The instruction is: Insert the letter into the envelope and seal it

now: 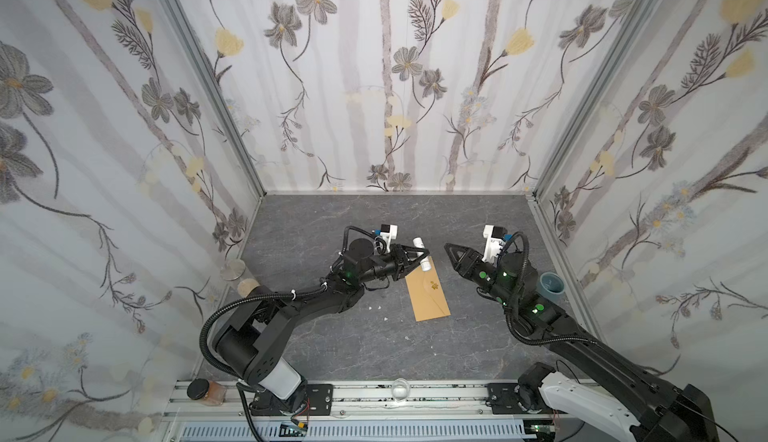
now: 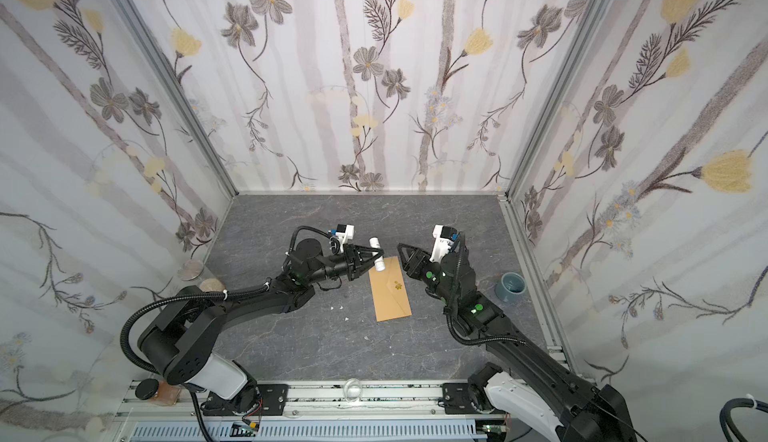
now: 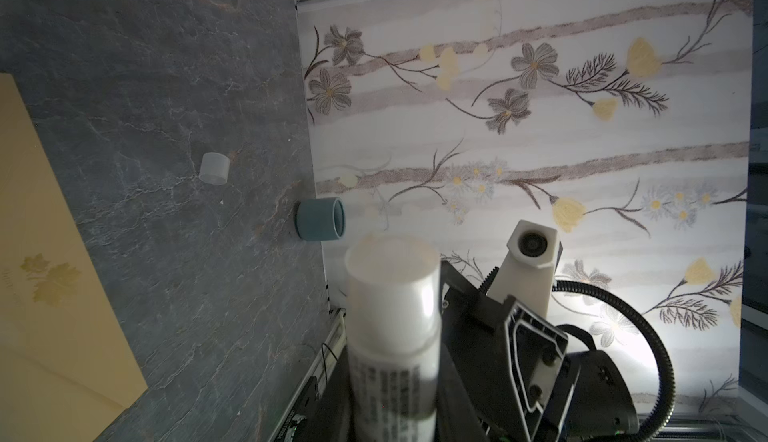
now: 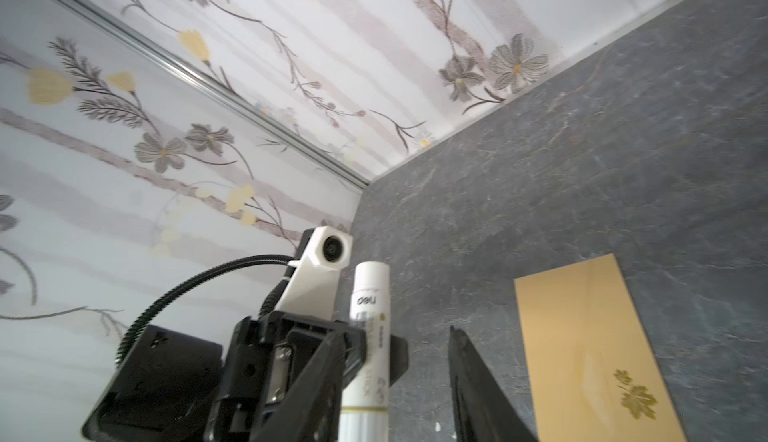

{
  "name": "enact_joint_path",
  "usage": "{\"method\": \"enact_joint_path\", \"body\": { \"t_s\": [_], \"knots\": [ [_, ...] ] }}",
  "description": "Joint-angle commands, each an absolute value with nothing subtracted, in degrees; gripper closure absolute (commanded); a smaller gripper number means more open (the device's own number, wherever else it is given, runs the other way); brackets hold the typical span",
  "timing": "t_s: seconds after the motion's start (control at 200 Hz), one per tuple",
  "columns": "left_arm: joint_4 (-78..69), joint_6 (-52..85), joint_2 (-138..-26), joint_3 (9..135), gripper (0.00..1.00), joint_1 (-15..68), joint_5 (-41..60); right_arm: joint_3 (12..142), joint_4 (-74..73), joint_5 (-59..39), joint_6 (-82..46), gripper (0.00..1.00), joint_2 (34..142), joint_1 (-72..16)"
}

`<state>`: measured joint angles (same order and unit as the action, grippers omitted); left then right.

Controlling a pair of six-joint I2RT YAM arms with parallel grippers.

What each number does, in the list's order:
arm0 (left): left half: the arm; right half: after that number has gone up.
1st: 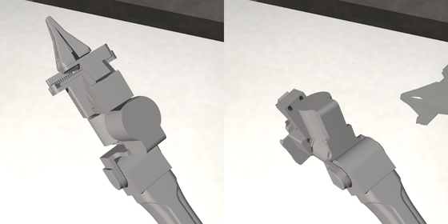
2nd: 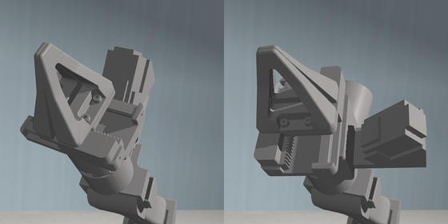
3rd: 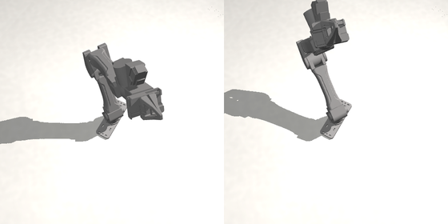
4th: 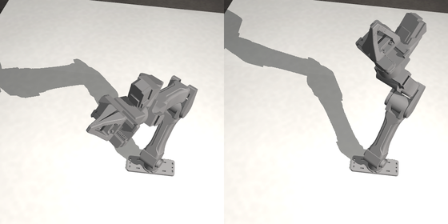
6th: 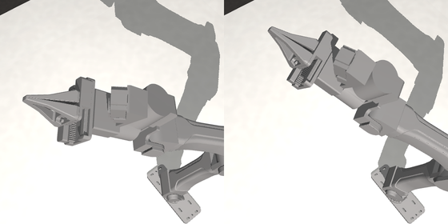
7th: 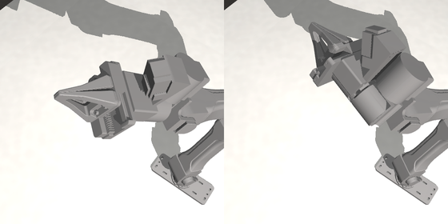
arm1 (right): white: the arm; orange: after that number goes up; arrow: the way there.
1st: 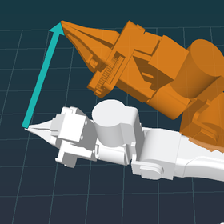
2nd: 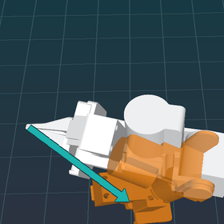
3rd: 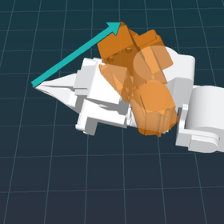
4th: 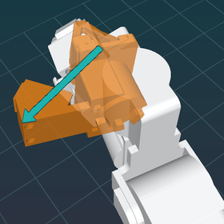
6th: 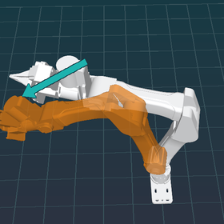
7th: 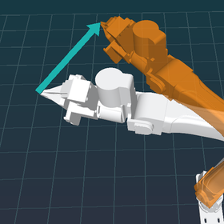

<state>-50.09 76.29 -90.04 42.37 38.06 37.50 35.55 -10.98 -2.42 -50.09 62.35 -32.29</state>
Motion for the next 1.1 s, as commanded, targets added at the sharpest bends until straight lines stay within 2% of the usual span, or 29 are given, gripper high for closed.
{"method": "enact_joint_path", "body": {
  "t_s": [0.0,0.17,0.395,0.715,1.094],
  "knots": [
    [-49.15,72.39,-90.27,40.95,1.00,38.90,42.63,35.30,-1.51,-2.57,-44.73,0.58,61.66,-28.77],
    [-40.73,64.30,-89.93,40.35,1.00,41.36,45.10,35.81,4.83,-1.23,-40.11,0.55,60.98,-21.64],
    [-10.39,40.65,-89.46,48.75,1.00,46.80,38.21,38.03,10.28,-2.45,-37.62,0.52,65.46,-13.76],
    [-9.42,35.02,-93.96,49.34,1.00,48.60,42.03,42.02,12.30,-4.31,-37.89,0.53,78.61,-10.37],
    [-8.79,32.65,-104.84,58.68,1.00,47.92,47.49,53.85,16.25,-3.92,-36.28,0.55,96.16,-9.85]
  ]
}}
